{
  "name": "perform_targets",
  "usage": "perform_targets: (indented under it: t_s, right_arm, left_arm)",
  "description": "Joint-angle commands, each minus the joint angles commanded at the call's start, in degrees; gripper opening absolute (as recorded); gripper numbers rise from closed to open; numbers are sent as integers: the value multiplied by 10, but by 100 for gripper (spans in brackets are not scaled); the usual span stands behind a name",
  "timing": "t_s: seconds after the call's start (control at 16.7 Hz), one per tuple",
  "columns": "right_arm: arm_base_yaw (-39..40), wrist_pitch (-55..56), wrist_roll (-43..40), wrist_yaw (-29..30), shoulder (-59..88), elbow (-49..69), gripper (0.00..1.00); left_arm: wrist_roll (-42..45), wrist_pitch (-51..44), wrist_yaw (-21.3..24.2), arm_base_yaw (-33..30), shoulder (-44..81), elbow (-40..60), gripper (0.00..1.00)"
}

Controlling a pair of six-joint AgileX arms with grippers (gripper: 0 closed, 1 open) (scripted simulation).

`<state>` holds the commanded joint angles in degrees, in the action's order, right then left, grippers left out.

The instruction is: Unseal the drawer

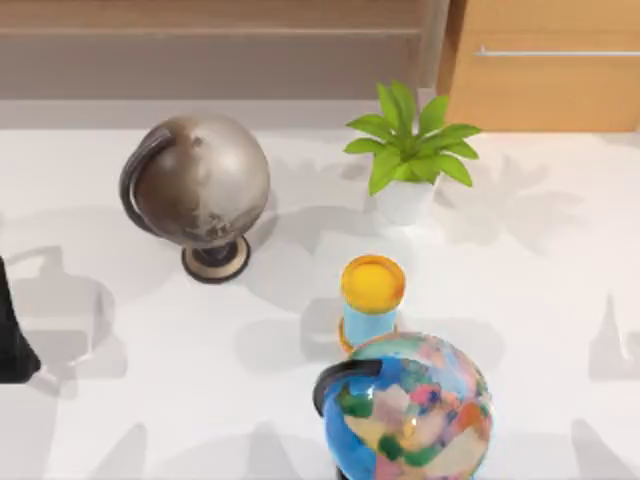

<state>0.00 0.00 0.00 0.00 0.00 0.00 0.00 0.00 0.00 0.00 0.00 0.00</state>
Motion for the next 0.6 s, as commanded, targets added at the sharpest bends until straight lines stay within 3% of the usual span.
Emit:
perform_targets:
  t_s: [0.3, 0.6]
  right_arm:
    - [-21, 32, -1, -16, 40, 21, 100]
    - [-83, 139, 2, -79, 213, 88, 100]
  left_arm:
    - [0, 0, 0, 0, 0, 0, 100]
    - [0, 0, 0, 0, 0, 0, 100]
